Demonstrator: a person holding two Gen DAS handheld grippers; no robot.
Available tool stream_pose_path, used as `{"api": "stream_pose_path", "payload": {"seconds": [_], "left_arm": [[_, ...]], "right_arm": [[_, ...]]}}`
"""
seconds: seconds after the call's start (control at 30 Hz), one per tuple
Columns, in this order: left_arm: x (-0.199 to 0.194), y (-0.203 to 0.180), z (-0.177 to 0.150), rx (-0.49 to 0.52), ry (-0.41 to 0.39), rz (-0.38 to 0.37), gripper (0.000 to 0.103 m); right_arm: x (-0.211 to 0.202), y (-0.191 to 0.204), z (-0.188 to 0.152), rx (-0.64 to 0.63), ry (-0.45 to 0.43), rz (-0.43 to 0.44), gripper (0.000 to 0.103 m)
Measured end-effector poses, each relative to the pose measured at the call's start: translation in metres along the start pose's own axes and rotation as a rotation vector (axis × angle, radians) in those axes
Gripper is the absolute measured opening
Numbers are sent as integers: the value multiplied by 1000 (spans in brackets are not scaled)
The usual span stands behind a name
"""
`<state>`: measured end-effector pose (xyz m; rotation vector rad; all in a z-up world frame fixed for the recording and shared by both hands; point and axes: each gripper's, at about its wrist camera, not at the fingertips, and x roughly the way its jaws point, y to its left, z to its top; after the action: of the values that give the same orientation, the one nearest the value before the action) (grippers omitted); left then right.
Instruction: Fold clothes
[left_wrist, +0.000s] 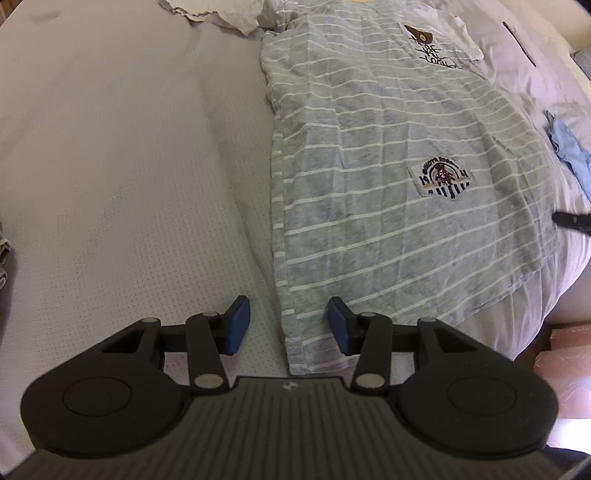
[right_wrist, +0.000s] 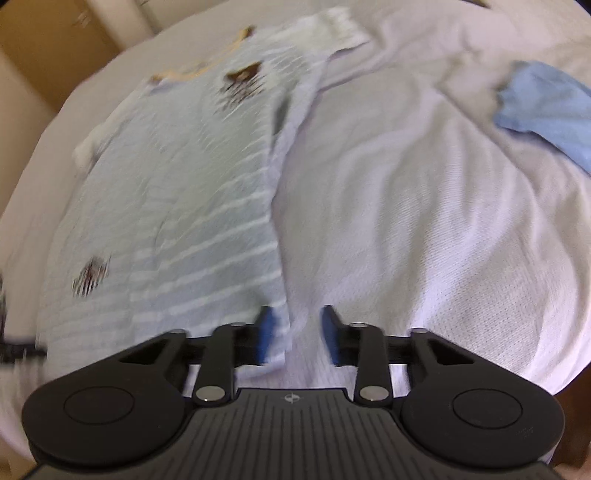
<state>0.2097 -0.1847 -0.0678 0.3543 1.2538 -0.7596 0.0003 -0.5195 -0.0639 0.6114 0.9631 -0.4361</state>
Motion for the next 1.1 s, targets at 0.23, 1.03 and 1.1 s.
{"api": "stream_pose_path", "payload": {"seconds": [0.23, 1.03, 1.1], "left_arm": [[4, -8, 8, 13, -3, 14, 42], [31, -32, 29, 19, 42, 42, 43], [32, -34, 30, 25, 44, 46, 42]], "right_arm": [[1, 4, 15, 71, -130, -41, 26], [56, -13, 57, -21, 113, 173, 25], [55, -10, 57, -90, 116, 138, 0]]}}
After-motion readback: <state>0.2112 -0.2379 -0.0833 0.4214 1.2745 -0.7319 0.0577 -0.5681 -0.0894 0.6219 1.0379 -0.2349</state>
